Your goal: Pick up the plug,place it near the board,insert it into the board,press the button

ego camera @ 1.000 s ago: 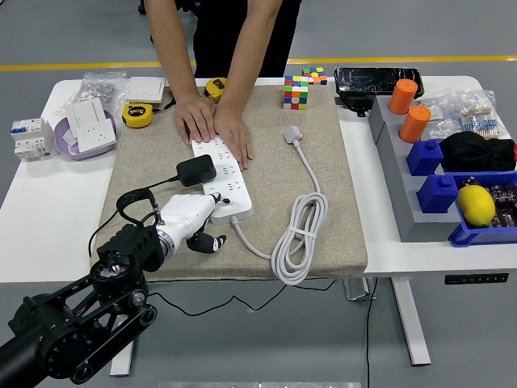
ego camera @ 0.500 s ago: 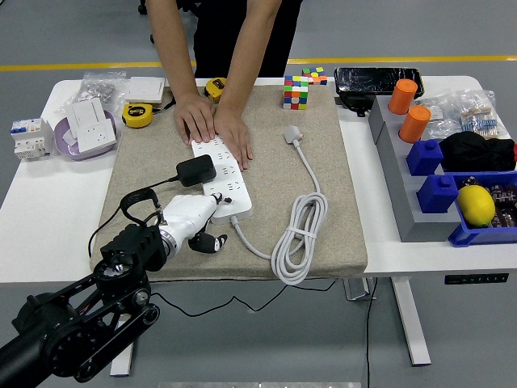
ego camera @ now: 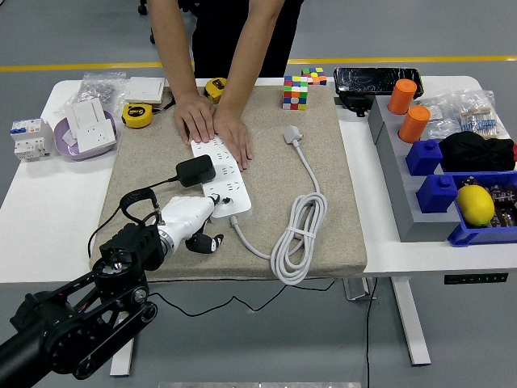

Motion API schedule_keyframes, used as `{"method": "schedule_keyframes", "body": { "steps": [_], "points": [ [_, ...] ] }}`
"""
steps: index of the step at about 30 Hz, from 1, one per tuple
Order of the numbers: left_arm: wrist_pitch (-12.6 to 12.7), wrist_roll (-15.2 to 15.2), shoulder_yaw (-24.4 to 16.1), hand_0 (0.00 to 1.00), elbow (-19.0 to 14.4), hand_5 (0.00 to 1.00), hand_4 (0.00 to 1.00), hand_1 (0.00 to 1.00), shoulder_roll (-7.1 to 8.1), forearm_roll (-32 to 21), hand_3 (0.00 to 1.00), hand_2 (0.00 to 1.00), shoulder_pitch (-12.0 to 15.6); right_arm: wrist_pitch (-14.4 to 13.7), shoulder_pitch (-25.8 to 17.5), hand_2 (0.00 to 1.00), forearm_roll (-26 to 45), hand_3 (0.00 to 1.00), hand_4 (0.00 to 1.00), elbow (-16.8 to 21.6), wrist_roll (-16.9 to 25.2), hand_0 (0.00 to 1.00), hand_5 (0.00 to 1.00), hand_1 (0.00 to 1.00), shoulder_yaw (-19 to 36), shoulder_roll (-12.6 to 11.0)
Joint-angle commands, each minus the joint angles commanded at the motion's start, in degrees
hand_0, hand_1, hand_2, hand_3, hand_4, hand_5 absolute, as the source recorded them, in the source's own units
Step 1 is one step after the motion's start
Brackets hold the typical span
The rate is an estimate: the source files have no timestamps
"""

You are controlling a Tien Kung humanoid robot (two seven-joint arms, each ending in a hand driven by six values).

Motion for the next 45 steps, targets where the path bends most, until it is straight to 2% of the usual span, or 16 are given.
{"method": "schedule_keyframes", "body": {
  "steps": [6,7,8,12,13,18,19,25,30,31,33,36,37,42,43,45],
  "points": [
    [1.3,-2.4,-5.6,0.182,-7.7,0.184,0.639,0.053,0.03,2.3,0.831,0.147,1.2,0.0,-0.2,0.617,-0.1,0.539,0.877,0.0,0.0,0.621,0.608,0.583,0.2,0.1],
    [2.2,-3.6,-7.3,0.295,-9.7,0.305,0.863,0.194,-0.19,2.4,0.732,0.284,1.7,0.0,-0.2,0.617,-0.2,0.539,0.877,0.0,-0.1,0.621,0.608,0.584,0.4,0.1],
    [2.8,-4.3,-8.1,0.295,-10.5,0.305,0.863,0.194,-0.38,2.0,0.732,0.284,2.1,0.0,-0.2,0.617,-0.2,0.539,0.877,0.0,-0.1,0.621,0.608,0.584,0.4,0.1],
    [8.9,-11.3,-14.2,0.295,-13.9,0.305,0.863,0.194,-2.08,-3.6,0.732,0.284,4.7,0.0,-0.3,0.617,-0.1,0.539,0.877,0.0,0.0,0.621,0.608,0.584,0.3,0.2],
    [10.6,-13.2,-15.4,0.866,-13.6,0.391,0.977,0.863,-2.63,-5.6,0.827,0.797,5.2,0.0,-0.3,0.616,-0.2,0.539,0.877,0.0,0.0,0.621,0.607,0.584,0.4,0.3],
    [19.4,-22.8,-21.5,0.866,-10.8,0.391,0.977,0.863,-4.89,-17.2,0.827,0.797,8.0,0.0,-0.3,0.616,0.0,0.539,0.877,0.0,0.0,0.621,0.607,0.584,0.2,0.4],
    [20.6,-24.8,-22.2,0.998,-10.2,0.451,0.998,0.998,-5.22,-19.8,0.998,0.998,8.6,0.0,-0.3,0.618,0.0,0.539,0.878,0.0,0.1,0.621,0.608,0.583,0.2,0.4],
    [22.0,-31.2,-24.6,0.998,-7.0,0.469,0.998,0.998,-5.9,-34.4,0.998,0.998,11.6,0.0,-0.5,0.618,-0.2,0.539,0.877,0.0,0.0,0.621,0.608,0.583,0.4,0.3],
    [22.3,-30.5,-25.3,0.998,-6.3,0.469,0.998,0.998,-5.63,-46.3,0.998,0.998,13.8,0.0,-0.6,0.618,-0.4,0.539,0.877,0.0,-0.1,0.621,0.608,0.583,0.5,0.3],
    [22.0,-29.9,-25.3,0.692,-6.3,0.342,0.955,0.705,-5.54,-48.9,0.998,0.68,14.0,0.0,-0.6,0.618,-0.3,0.539,0.878,0.0,-0.1,0.621,0.609,0.583,0.5,0.4],
    [21.2,-27.4,-25.2,0.692,-6.2,0.342,0.955,0.705,-5.11,-50.2,0.998,0.68,13.8,0.0,-0.6,0.618,-0.4,0.539,0.878,0.0,0.0,0.621,0.609,0.583,0.4,0.4],
    [19.0,-23.6,-23.9,0.692,-6.2,0.342,0.955,0.705,-3.76,-44.5,0.998,0.68,12.5,0.0,-0.4,0.618,-0.1,0.539,0.878,0.0,0.0,0.621,0.609,0.583,0.1,0.3],
    [18.0,-21.9,-23.1,0.218,-5.9,0.149,0.735,0.116,-3.05,-41.9,0.895,0.205,11.7,0.0,-0.4,0.618,-0.1,0.539,0.878,0.0,0.1,0.621,0.607,0.583,0.1,0.3],
    [13.7,-16.3,-18.2,0.218,-3.7,0.149,0.735,0.116,-0.12,-30.3,0.895,0.205,7.8,0.0,-0.2,0.618,0.0,0.539,0.878,0.0,0.1,0.621,0.607,0.583,0.0,0.2],
    [12.8,-15.4,-17.1,0.156,-3.1,0.05,0.609,0.051,0.39,-28.1,0.86,0.145,7.0,0.0,-0.2,0.617,0.0,0.539,0.877,0.0,0.0,0.621,0.608,0.583,0.0,0.2],
    [11.4,-14.0,-14.8,0.156,-2.2,0.05,0.609,0.051,1.07,-23.2,0.86,0.145,5.8,0.0,-0.2,0.617,-0.1,0.539,0.877,0.0,0.0,0.621,0.608,0.583,0.1,0.1]
  ]
}}
